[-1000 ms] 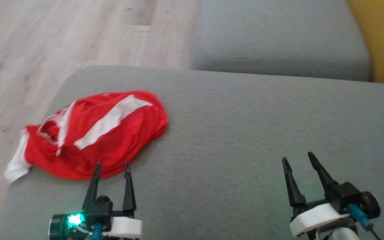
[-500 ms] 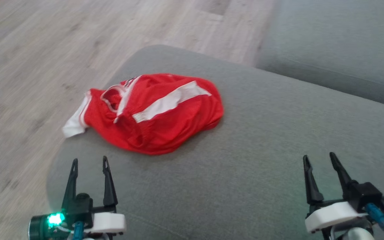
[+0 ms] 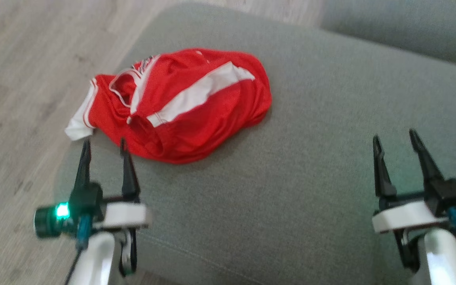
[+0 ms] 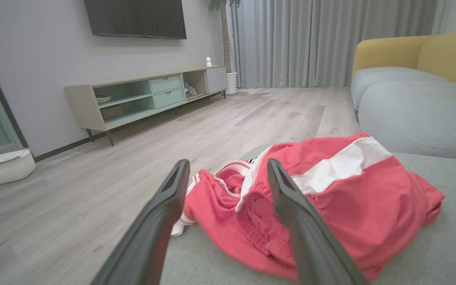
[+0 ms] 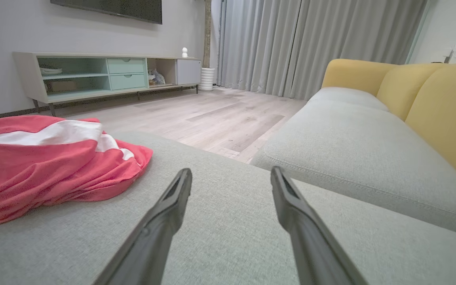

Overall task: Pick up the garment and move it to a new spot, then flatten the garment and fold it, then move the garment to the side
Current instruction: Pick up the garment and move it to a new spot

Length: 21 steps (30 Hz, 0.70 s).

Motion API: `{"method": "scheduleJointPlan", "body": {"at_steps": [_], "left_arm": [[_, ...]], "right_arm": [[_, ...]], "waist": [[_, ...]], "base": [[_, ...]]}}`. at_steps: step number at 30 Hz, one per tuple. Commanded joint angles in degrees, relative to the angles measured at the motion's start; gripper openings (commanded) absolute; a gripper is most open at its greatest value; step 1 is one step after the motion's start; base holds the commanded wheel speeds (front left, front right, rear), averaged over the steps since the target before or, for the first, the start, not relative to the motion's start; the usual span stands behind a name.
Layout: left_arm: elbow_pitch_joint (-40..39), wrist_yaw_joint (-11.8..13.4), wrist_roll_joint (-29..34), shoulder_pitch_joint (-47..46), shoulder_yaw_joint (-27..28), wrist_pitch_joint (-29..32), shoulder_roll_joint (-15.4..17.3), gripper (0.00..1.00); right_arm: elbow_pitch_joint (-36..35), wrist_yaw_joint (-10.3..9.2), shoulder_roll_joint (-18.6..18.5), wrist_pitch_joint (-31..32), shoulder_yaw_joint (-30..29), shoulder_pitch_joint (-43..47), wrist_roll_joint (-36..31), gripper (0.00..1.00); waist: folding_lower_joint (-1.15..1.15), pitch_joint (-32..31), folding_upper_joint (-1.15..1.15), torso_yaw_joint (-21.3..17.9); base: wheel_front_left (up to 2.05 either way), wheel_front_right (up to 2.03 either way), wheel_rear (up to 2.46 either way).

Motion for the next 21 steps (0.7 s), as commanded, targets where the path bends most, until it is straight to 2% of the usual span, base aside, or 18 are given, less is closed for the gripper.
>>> {"method": "scheduleJointPlan", "body": {"at_steps": [1, 6, 12, 15, 16, 17, 21], "left_arm": [[-0.4, -0.7, -1.1, -4.7, 0.9, -0.5, 0.2, 1.0], [5.7, -2.2, -7.6, -11.7, -1.4, -0.5, 0.1, 1.0], [18.4, -4.8, -17.0, -19.8, -5.1, -0.5, 0.1, 1.0], [21.3, -4.5, -19.1, -23.4, -5.3, -0.5, 0.1, 1.0], [21.3, -4.1, -19.2, -24.1, -5.1, -0.5, 0.1, 0.22], [20.7, -3.6, -19.0, -24.6, -4.4, -0.5, 0.1, 0.0], [18.4, -2.6, -16.5, -24.8, -3.2, -0.5, 0.1, 0.0]], "right_arm": [[-2.6, 0.43, -1.9, -0.6, 2.1, -2.7, -0.9, 1.0], [-4.6, 0.43, -5.8, -0.6, 2.9, -4.8, -2.0, 1.0], [-7.5, 0.43, -9.2, -0.6, 4.2, -5.3, -1.9, 1.0], [-8.1, 0.43, -9.6, -0.6, 3.8, -5.4, -2.1, 1.0], [-8.0, 0.43, -9.5, -0.6, 3.6, -5.4, -2.2, 1.0], [-8.0, 0.43, -9.3, -0.6, 3.3, -5.5, -2.3, 1.0], [-7.1, 0.43, -8.2, -0.6, 2.1, -5.7, -2.9, 1.0]], "waist": [[-0.02, 5.9, 0.0, -1.4], [-0.02, 11.1, 0.0, -2.3], [-0.02, 14.7, 0.0, -2.8], [-0.02, 15.6, 0.0, -3.3], [-0.02, 15.7, 0.0, -3.4], [-0.02, 15.7, 0.0, -3.6], [-0.02, 15.0, 0.0, -4.4]], "base": [[0.0, 0.0, 0.0], [0.0, 0.0, 0.0], [0.0, 0.0, 0.0], [0.0, 0.0, 0.0], [0.0, 0.0, 0.0], [0.0, 0.0, 0.0], [0.0, 0.0, 0.0]]}}
